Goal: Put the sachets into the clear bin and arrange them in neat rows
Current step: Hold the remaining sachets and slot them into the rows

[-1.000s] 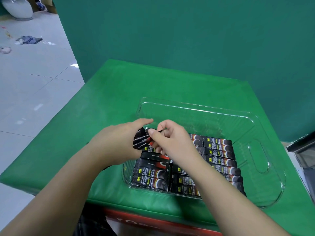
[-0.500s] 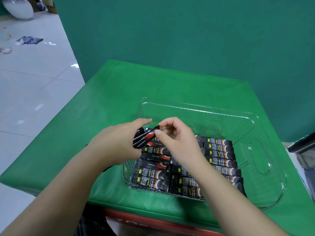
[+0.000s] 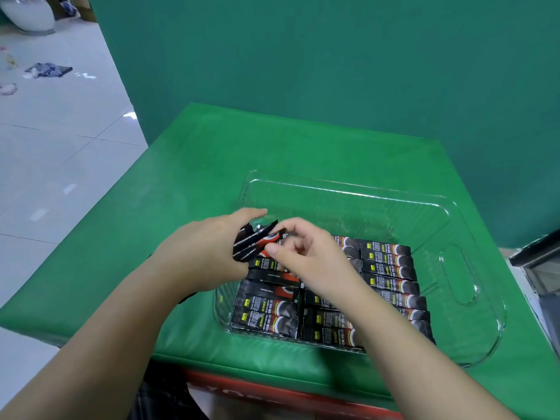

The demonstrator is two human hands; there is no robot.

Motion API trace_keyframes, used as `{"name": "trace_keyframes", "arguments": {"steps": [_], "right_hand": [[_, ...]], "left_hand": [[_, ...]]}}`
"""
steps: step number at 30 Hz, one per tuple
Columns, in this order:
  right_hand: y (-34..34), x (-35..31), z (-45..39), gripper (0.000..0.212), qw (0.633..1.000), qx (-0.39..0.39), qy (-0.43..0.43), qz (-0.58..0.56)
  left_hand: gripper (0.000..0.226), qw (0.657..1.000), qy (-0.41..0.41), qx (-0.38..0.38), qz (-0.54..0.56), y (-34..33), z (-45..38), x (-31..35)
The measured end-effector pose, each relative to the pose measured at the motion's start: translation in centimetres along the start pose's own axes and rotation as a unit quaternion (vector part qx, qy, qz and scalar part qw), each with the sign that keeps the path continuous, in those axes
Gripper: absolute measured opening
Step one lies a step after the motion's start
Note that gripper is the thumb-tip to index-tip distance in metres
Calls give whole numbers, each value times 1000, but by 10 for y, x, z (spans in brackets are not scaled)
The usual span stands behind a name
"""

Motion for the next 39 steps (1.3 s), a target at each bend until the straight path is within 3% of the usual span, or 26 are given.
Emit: {"name": "trace_keyframes", "arguments": {"steps": [4,9,12,16,19,26,30,35,39], "right_hand": [[3,-3,0,13,999,19,-12,-39],[63,8,-4,18,974,199,-10,-110],[84,26,-3,22,969,242,-9,-39],[88,55,-8,9,968,241,-59,27],[95,74,-13,12,957,270,-96,49],[76,97,-38,2,946,274,-175,-16],[58,105,-54,13,952,245,-173,62],[44,108,-67,10,949,229,-154,151],[36,102,-70,35,928,218,-84,290]], "left_hand": [[82,1000,7,3,6,0,0,-1],[78,1000,12,-5,15,-3,-1,-6],[79,1000,13,-15,20,-5,-1,-6],[78,999,18,-20,32,-5,-1,-7],[77,999,18,-18,44,-5,0,-7],[74,996,25,-17,86,-6,-1,-8],[74,995,28,-17,98,-7,0,-9],[73,993,30,-16,112,-8,-1,-10],[72,992,29,-13,119,-7,0,-10]]}}
Point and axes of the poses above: each hand's wrist, its own z-axis away from the middle knuckle, its own y-axis out of the back of the hand, x = y × z, the point moved 8 cm from there along -z, towards the middle knuckle, and after that the axes turned 12 degrees about x, right-handed, at the moved point
